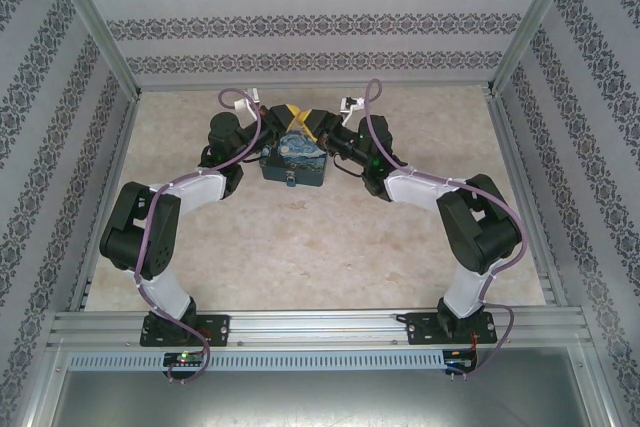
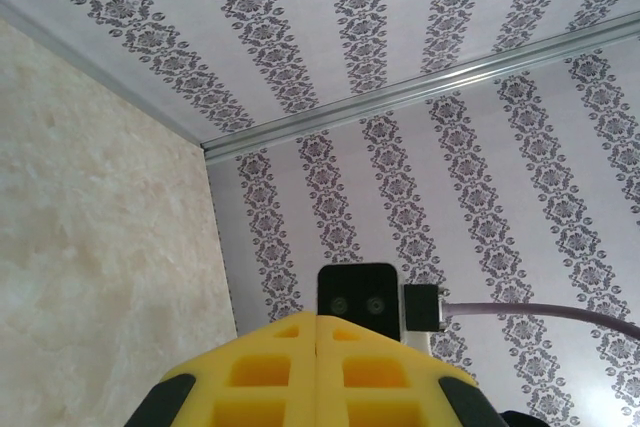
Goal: Unlock a padlock with a key
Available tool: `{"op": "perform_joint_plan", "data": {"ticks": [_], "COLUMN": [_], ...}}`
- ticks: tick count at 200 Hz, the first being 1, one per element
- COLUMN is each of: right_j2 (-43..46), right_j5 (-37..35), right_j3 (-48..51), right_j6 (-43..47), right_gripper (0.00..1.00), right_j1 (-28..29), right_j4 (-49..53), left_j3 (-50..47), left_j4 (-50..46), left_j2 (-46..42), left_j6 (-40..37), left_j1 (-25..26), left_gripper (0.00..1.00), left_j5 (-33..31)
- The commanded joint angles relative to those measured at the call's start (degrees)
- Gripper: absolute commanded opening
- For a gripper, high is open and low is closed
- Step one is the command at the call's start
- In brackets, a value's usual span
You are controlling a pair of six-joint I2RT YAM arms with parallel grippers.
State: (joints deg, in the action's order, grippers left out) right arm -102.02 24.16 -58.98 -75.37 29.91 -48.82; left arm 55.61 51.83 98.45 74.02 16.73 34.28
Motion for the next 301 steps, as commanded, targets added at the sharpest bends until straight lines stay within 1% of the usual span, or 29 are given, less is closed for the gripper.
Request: {"op": "perform_joint_plan", "data": {"ticks": [1,8,49,57,88,97,145,217,293,301], "right_j2": [0.93,0.94,0.77,0.64,0.20,0.09,-0.55,-1.08,-0.99,-0.90], "right_j5": [0.80,0.84,0.96,1.05,1.22,1.21,1.26,1.62,1.15,1.05], "right_j3": [1.21,1.27,1.24,1.15,0.47,0.28,-0.51,-1.45,-0.01,0.43], "right_j6": [-0.47,-0.46,-0.65,-0.65,-0.83,-0.83,-1.27,-1.40,-1.53,-1.51], "right_gripper": [0.34,0.31,0.30,0.28,0.26,0.24,0.24,0.26,0.23,0.23], "right_j1": [0.92,1.00,1.38,1.42,1.55,1.60,1.64,1.97,1.91,1.91], "right_j4": [-3.45,-3.56,-4.00,-4.11,-4.36,-4.36,-4.78,-4.97,-5.37,-5.54], "left_j3": [0.64,0.65,0.39,0.37,0.11,0.02,-0.33,-0.50,-0.95,-0.81], "left_j4": [2.06,1.97,1.78,1.78,1.59,1.58,1.72,1.68,1.60,1.50], "left_j2": [-1.26,-1.32,-1.40,-1.42,-1.60,-1.60,-1.69,-1.51,-2.04,-2.00], "left_j6": [0.16,0.17,0.08,0.08,-0.01,-0.01,-0.09,-0.01,-0.17,-0.19], "left_j1": [-0.56,-0.60,-0.52,-0.48,-0.47,-0.52,-0.54,-0.31,-0.34,-0.30], "left_gripper": [0.00,0.00,0.00,0.00,0.00,0.00,0.00,0.00,0.00,0.00], "left_j5": [-0.01,-0.09,-0.18,-0.17,-0.25,-0.23,-0.18,-0.01,-0.35,-0.35]}}
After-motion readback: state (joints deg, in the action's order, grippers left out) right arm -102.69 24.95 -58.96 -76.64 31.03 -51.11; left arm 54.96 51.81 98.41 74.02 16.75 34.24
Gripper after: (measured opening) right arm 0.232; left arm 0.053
